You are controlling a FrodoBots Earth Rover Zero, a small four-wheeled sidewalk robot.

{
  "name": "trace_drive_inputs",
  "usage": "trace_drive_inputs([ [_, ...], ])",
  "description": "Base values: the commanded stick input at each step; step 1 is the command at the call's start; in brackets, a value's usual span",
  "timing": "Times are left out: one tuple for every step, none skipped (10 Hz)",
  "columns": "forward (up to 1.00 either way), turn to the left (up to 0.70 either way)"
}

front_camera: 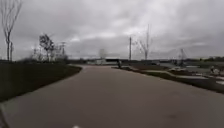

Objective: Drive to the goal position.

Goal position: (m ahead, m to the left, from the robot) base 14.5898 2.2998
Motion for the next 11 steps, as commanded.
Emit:
trace_drive_inputs([
  [1.00,0.00],
  [1.00,0.00],
  [1.00,0.00],
  [1.00,0.00],
  [1.00,0.00],
  [1.00,0.00],
  [1.00,0.00],
  [1.00,0.00],
  [1.00,0.28],
  [1.00,0.19],
  [1.00,0.08],
])
